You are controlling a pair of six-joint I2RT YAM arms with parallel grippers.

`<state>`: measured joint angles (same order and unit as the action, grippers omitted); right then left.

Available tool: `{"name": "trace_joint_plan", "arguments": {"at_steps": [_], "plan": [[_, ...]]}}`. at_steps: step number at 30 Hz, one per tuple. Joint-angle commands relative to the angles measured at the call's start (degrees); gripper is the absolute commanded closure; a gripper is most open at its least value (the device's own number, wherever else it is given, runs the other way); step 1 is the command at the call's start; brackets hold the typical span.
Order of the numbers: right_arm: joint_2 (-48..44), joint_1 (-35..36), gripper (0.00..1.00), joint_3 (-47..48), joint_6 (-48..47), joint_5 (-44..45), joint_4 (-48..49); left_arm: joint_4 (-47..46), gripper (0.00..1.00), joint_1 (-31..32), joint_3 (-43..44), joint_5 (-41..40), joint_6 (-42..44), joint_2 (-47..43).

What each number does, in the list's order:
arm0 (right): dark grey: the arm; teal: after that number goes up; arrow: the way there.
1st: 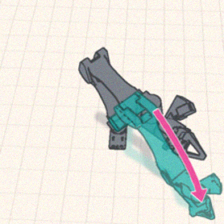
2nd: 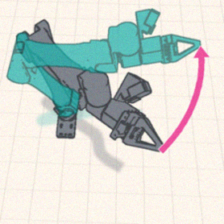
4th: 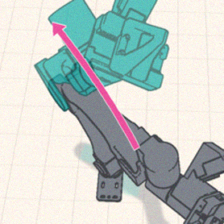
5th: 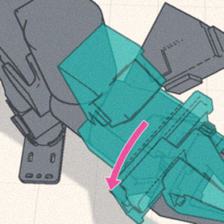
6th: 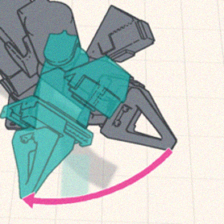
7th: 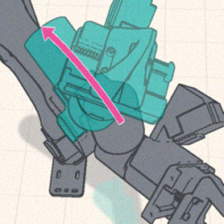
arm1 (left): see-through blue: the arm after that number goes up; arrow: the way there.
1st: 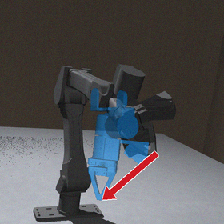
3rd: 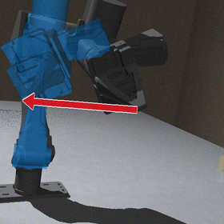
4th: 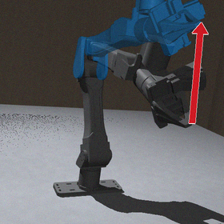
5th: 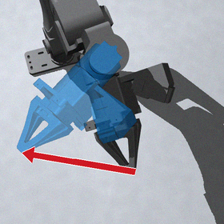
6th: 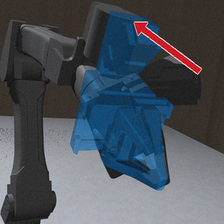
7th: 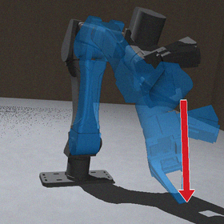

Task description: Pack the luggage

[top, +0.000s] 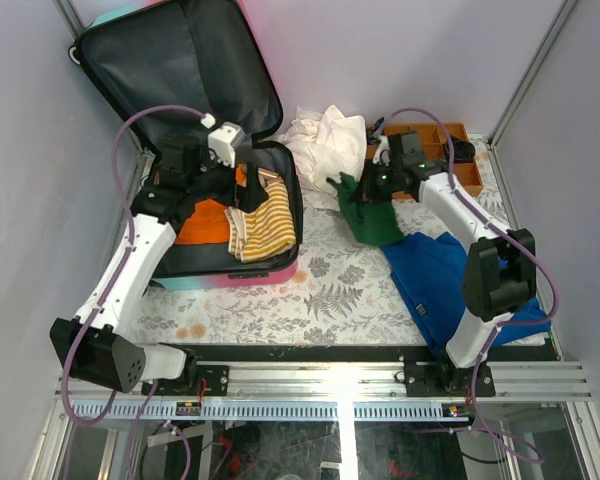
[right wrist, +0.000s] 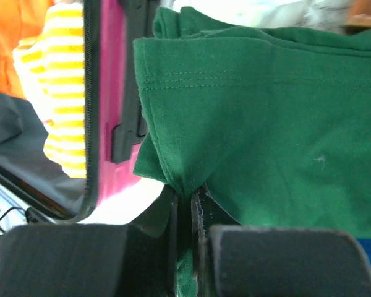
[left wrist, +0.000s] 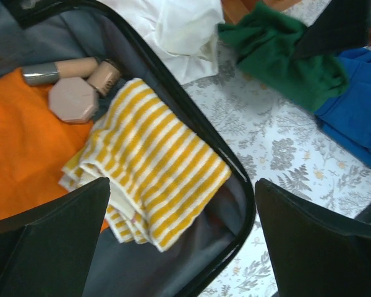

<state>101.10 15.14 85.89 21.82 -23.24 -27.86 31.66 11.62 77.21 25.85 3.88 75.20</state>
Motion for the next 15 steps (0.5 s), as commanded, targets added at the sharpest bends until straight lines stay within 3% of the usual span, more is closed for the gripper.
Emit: {"name": "trace_joint_plan", "arguments": {"at_steps": [1,6,8,11,15], "plan": [[0.6,4.4,0.85,-0.7,6.5,-0.9,9.4,-5.3,0.0,6.7,0.6,-6.4,-5.1,1.0],[2.5,5.1,0.23,1.0,2.7,-1.1,5.9,-6.6,0.0,15.2,3.1,-15.9,-11.2,5.3],[0.6,4.8,0.07,0.8,-1.0,-0.5,4.3,-8.2,0.0,18.5,3.6,-18.9,-12.3,6.6],[-3.2,2.2,0.05,-1.9,-4.6,-2.5,4.3,-11.2,0.0,22.1,3.8,-22.4,-14.0,8.2],[-4.7,-4.5,0.16,-4.2,-8.9,-4.4,3.5,-14.7,0.0,25.4,4.2,-25.5,-15.0,10.5]]}}
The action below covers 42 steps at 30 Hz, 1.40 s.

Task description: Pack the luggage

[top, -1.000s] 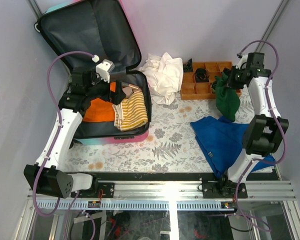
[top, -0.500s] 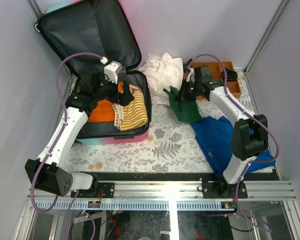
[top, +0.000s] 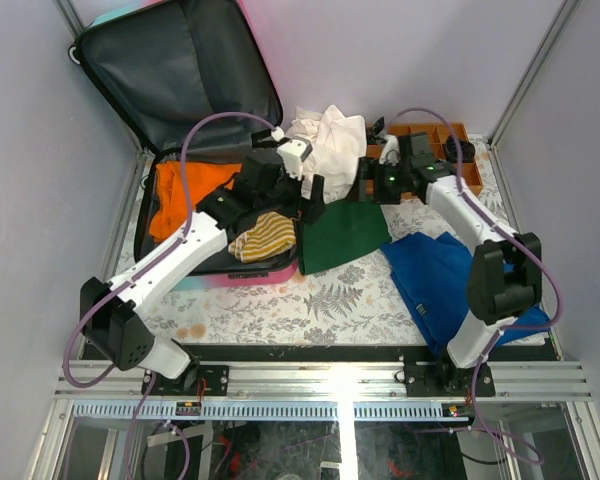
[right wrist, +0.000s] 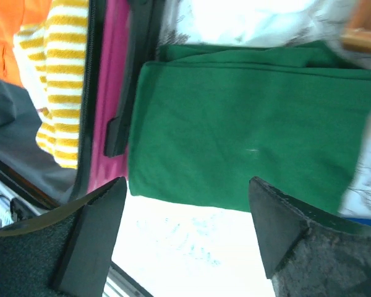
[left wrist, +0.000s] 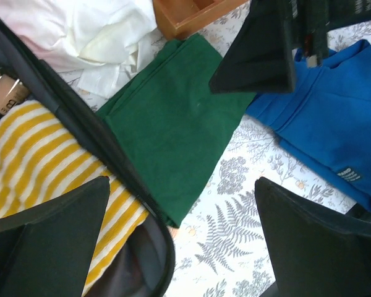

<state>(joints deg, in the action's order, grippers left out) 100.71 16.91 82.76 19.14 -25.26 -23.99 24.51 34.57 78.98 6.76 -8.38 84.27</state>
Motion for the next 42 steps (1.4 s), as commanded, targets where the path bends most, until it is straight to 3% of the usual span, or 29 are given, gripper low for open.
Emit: {"name": "trace_joint_plan", "arguments": {"at_steps": [1,9,22,26,31,32,42], "plan": [[-3.7,-7.8,0.18,-1.1,-7.8,-2.5,-1.0,-7.5,0.0,3.2,2.9,-6.9,-2.8,2.2],[9.3,-14.5,0.19,4.7,-19.4,-2.6,-10.2,-9.2,0.0,3.7,3.3,-10.3,-3.6,3.3],[18.9,-8.6,0.27,4.2,-14.8,-5.3,-4.8,-10.6,0.0,3.8,1.5,-12.1,-4.9,3.7],[20.3,-6.9,0.45,4.3,-12.7,-4.6,-4.1,-11.2,0.0,3.8,0.4,-13.5,-5.4,3.8],[18.4,-7.1,0.95,8.2,-11.5,-4.5,-7.5,-11.4,0.0,3.8,-0.3,-15.0,-5.9,4.2],[17.1,-7.1,0.99,8.9,-11.1,-4.4,-8.1,-11.4,0.0,3.8,-0.5,-15.4,-5.9,4.3],[9.2,-11.2,1.0,10.3,-11.6,3.1,-17.6,-12.2,0.03,8.4,1.3,-19.3,-7.9,8.9]]}}
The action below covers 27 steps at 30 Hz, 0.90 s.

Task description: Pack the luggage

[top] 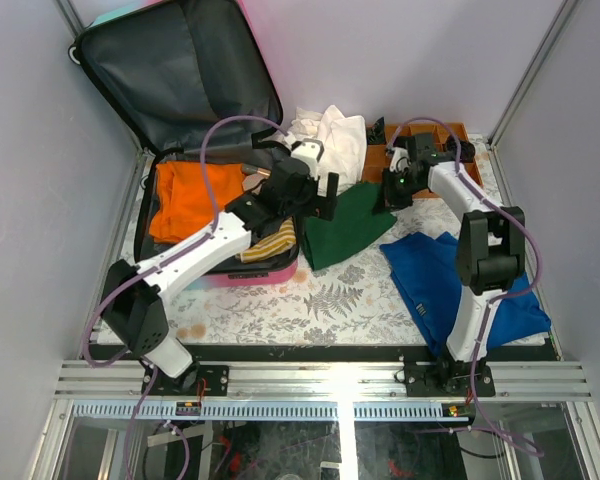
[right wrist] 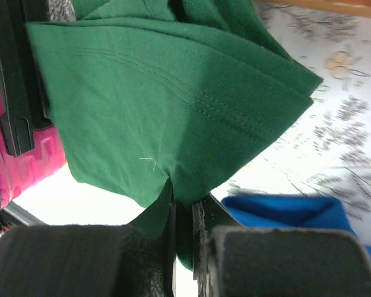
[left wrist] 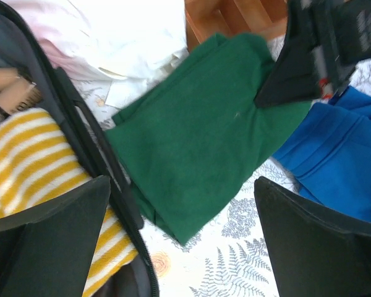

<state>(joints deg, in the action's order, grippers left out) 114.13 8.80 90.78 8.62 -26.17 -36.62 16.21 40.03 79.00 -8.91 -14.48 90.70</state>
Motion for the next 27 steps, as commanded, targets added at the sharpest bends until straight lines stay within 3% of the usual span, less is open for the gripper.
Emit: {"name": "trace_joint_plan", "arguments": {"at_steps": [1,9,16,27], "plan": [[-4.2,-3.9,1.0,1.9,-1.9,4.4,-5.6,-3.9,0.03,3.6,1.5,-4.5,-2.4,3.2],[-5.4,-10.0,1.0,-0.3,-6.3,6.1,-7.3,-3.4,0.05,8.3,4.1,-10.1,-11.6,10.5],[-6.0,-11.1,1.0,-0.4,-8.6,7.7,-7.7,0.2,0.07,9.2,6.0,-13.6,-20.4,19.8],[-6.3,-11.1,1.0,-1.1,-10.0,7.3,-7.6,3.1,0.08,9.3,10.3,-16.5,-26.1,28.8]]}}
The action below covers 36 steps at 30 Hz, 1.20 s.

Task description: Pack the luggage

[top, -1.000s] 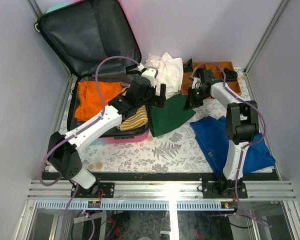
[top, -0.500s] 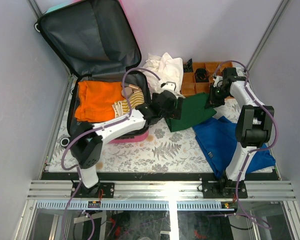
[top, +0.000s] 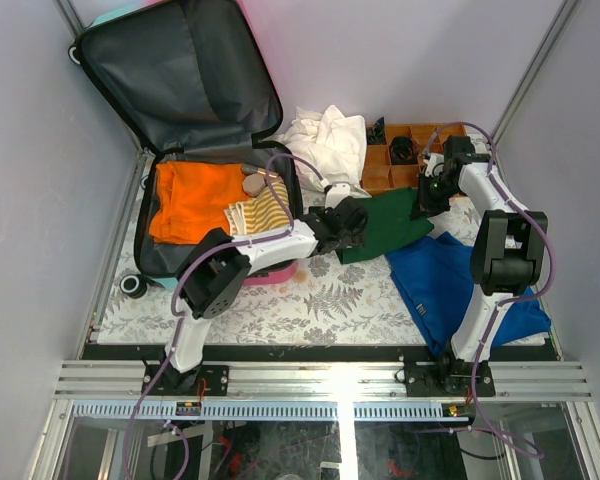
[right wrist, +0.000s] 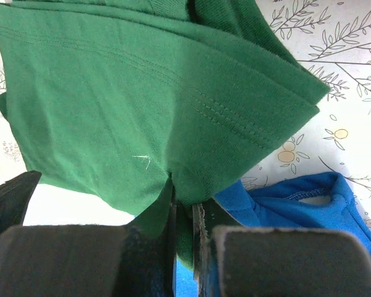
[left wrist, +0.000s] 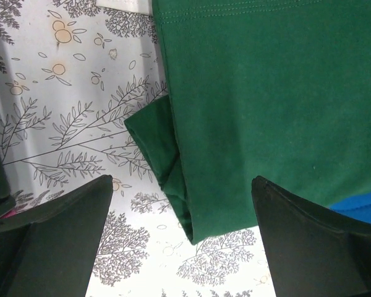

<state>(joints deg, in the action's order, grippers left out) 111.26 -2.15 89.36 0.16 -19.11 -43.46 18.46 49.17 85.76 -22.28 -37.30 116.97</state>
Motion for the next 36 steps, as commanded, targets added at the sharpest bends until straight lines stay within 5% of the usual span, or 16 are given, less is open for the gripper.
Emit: {"name": "trace_joint_plan", "arguments": {"at_steps": [1,17,24,31,36], "plan": [[-3.4,-0.1,1.0,0.3,-1.7,0.3,-0.7,1.0,0.08,-0.1,4.1,-3.0,-3.4,3.5],[-2.8,-0.1,1.0,0.7,-1.0,-2.5,-0.5,-0.2,0.16,-1.1,6.4,-0.4,-7.4,11.8],[-2.9,-0.1,1.0,0.7,-0.2,-3.3,-0.1,-4.9,0.57,-1.5,8.5,4.0,-2.3,12.2],[-7.1,-0.1,1.0,3.3,1.1,-5.0,-0.8,-6.7,1.0,-1.5,13.4,5.3,12.5,5.1],[-11.2,0.2,1.0,7.1,3.3,-7.7,-2.3,-6.5,1.0,-2.4,12.5,5.8,23.0,-3.6]]}}
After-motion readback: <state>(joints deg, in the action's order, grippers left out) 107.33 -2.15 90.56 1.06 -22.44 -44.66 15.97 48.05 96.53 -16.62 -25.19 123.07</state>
